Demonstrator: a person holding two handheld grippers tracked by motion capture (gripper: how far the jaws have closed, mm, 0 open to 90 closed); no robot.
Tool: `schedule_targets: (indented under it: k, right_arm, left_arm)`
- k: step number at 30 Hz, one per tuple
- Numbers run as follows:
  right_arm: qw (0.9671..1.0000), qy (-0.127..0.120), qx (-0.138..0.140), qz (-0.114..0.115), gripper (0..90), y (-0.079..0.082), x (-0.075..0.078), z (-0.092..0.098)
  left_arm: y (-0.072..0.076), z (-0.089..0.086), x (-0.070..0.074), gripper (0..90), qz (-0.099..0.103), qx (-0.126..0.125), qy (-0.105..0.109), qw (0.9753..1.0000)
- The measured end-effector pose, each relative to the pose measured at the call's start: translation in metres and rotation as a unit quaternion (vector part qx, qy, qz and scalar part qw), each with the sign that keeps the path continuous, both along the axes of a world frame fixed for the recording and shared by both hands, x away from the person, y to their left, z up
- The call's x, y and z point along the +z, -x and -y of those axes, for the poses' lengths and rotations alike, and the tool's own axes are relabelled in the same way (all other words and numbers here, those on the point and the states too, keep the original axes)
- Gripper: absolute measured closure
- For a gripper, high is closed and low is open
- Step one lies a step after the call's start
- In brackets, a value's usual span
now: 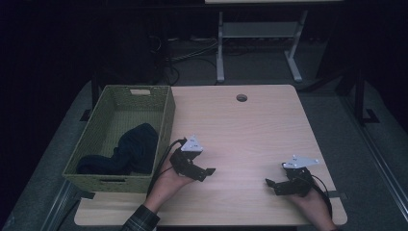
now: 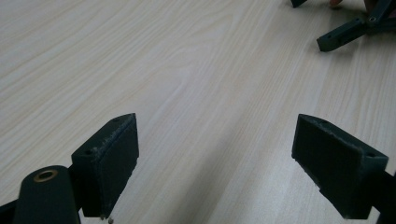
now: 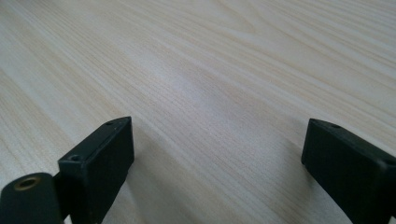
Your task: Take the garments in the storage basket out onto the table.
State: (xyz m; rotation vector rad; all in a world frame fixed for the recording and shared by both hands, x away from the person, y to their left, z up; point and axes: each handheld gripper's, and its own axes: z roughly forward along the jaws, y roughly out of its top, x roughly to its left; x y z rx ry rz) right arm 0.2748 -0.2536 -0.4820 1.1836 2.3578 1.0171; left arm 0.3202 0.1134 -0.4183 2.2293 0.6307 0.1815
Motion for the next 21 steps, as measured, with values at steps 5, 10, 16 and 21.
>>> schedule_targets:
  k: [5, 10, 16, 21]
  right_arm:
    - [1.0, 0.0, 0.0, 0.0, 8.9, 0.0, 0.0, 0.0]
    - [1.0, 0.0, 0.0, 0.0, 8.9, 0.0, 0.0, 0.0]
    - [1.0, 0.001, 0.0, 0.0, 8.9, 0.0, 0.0, 0.0]
    - [1.0, 0.0, 0.0, 0.0, 8.9, 0.0, 0.0, 0.0]
  left_arm:
    - [0.0, 0.001, 0.003, 14.4, 0.001, -0.001, 0.0, 1.0]
    - [0.0, 0.0, 0.005, 14.5, 0.0, -0.001, 0.005, 1.0]
    - [0.0, 0.0, 0.008, 14.5, 0.002, -0.001, 0.005, 1.0]
    - [-0.001, 0.0, 0.014, 14.5, 0.003, -0.002, 0.006, 1.0]
